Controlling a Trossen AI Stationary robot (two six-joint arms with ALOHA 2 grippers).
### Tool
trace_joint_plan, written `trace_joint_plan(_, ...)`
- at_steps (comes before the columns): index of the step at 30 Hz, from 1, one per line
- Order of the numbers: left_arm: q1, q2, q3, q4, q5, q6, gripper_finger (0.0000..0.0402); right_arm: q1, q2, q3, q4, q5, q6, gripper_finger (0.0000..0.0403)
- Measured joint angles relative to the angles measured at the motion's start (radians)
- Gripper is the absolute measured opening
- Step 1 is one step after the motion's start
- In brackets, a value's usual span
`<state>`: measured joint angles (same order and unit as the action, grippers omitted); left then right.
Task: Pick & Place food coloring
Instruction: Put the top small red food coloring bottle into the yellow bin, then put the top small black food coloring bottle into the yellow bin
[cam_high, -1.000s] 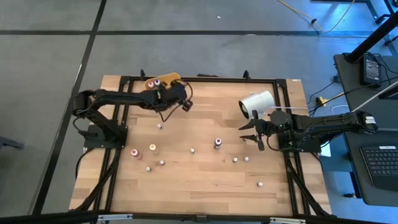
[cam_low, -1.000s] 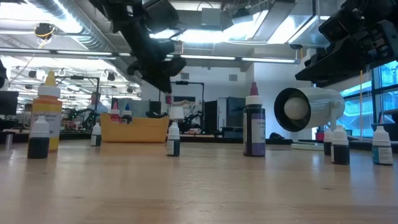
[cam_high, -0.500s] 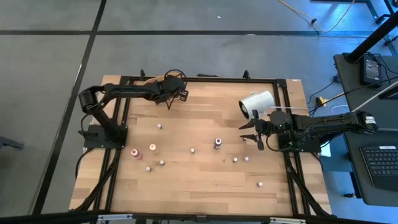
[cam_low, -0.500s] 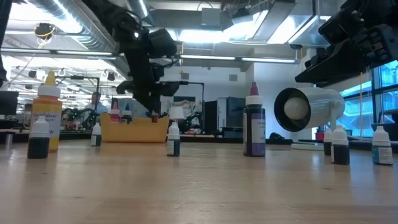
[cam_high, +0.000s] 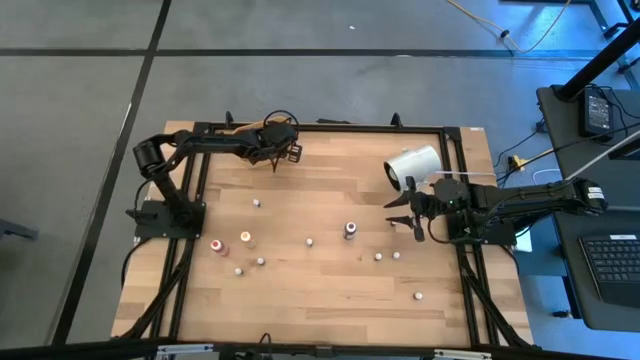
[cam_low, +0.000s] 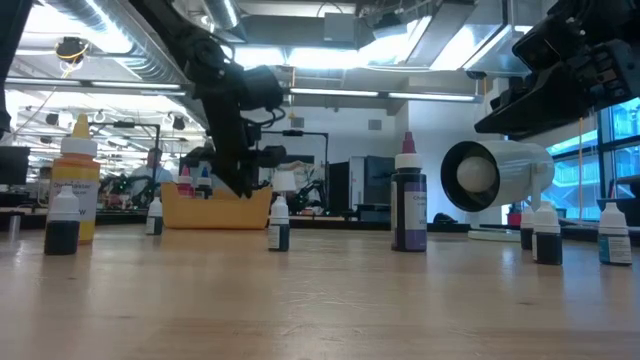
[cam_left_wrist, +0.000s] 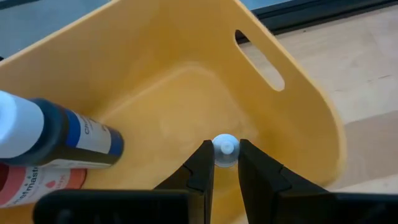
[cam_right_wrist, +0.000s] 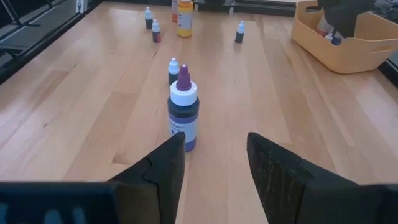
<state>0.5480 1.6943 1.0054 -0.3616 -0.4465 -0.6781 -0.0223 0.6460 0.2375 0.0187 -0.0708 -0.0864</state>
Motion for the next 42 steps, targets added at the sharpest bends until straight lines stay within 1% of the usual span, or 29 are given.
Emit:
trace_joint_plan(13,-0.004,0.001,0.000,-0.001,0.000,0.009,0.0081,0.000,0.000,0.000,-0.002,0.000,0.002,0.0174)
trace_joint_plan(18,-0.004,0.001,0.000,-0.001,0.028,0.010,0.0081,0.000,0.000,0.000,-0.002,0.000,0.002,0.0174)
trace_joint_plan(23,-0.004,0.001,0.000,-0.001,0.029,0.011,0.0077,0.000,0.000,0.000,-0.002,0.000,0.003,0.0174)
trace_joint_plan(25,-0.004,-0.011,0.000,-0.004,0.037,0.021,0.0077,0.000,0.000,0.000,-0.002,0.000,0.003,0.0174)
trace_joint_plan(29,-0.015,-0.071,0.000,0.004,0.080,0.099,0.0080,0.000,0.000,0.000,-0.002,0.000,0.003,0.0174)
trace_joint_plan(33,-0.080,-0.150,0.000,0.042,0.111,0.270,0.0081,0.000,0.000,0.000,-0.002,0.000,0.002,0.0174)
trace_joint_plan(37,-0.194,-0.207,0.000,0.054,0.131,0.461,0.0078,0.000,0.000,0.000,-0.003,0.000,0.002,0.0174)
trace_joint_plan(39,-0.254,-0.224,0.000,0.048,0.158,0.505,0.0077,0.000,0.000,0.000,-0.003,0.000,0.002,0.0174)
trace_joint_plan(42,-0.328,-0.235,0.000,0.055,0.211,0.518,0.0079,0.000,0.000,0.000,-0.003,0.000,0.003,0.0174)
